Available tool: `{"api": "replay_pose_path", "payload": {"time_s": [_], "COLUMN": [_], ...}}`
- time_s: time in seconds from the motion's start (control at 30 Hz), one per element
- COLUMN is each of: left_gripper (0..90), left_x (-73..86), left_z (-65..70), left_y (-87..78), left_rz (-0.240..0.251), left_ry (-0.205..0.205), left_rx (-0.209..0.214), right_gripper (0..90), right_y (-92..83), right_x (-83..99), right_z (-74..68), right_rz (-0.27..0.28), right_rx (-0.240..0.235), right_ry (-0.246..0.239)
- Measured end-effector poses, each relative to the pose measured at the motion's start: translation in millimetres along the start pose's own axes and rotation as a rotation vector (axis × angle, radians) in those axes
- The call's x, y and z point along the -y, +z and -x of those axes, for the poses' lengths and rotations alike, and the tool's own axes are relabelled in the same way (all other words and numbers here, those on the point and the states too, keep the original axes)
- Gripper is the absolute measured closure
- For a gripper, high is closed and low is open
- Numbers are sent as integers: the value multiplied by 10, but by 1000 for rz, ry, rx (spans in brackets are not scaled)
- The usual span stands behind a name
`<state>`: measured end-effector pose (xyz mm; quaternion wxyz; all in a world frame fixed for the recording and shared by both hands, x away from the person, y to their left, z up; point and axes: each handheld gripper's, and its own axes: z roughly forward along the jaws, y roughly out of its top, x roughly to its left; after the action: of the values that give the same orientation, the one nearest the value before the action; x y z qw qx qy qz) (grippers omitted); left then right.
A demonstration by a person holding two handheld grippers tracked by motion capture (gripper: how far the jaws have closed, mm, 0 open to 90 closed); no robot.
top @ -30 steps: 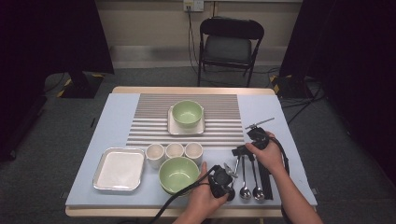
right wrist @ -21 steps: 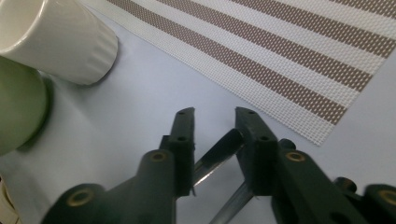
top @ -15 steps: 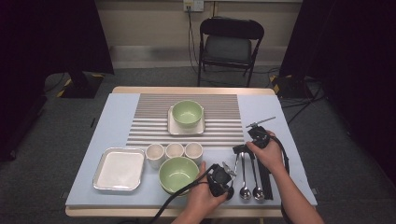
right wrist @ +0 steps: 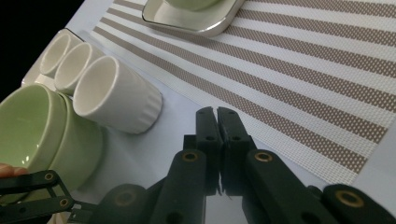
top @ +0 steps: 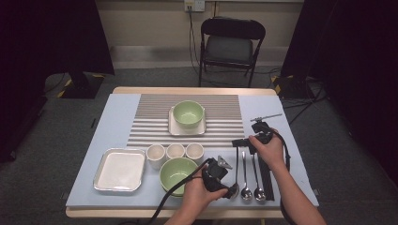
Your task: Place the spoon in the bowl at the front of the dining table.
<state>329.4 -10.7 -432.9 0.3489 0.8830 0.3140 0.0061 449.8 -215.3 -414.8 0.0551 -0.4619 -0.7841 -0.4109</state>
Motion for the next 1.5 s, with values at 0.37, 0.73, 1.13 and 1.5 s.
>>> {"api": "replay_pose_path", "payload": {"time_s": [0.37, 0.73, 1.13, 1.5], "left_gripper": [217, 165, 165, 170], "left_x": [-74, -135, -227, -247], "left_z": [-64, -95, -132, -223], "left_y": [-146, -239, -349, -469], "left_rz": [44, 66, 77, 84], "left_ry": [-11, 7, 16, 20], "left_rx": [49, 86, 89, 80], "right_gripper": [900, 900, 900, 900], "right_y": [-80, -182, -258, -287], "right_x": [-102, -162, -232, -281], "right_z": [-27, -38, -69, -84], "right_rz": [58, 91, 111, 121], "right_rx": [-41, -38, -34, -29], "right_ry": [39, 39, 38, 43]}}
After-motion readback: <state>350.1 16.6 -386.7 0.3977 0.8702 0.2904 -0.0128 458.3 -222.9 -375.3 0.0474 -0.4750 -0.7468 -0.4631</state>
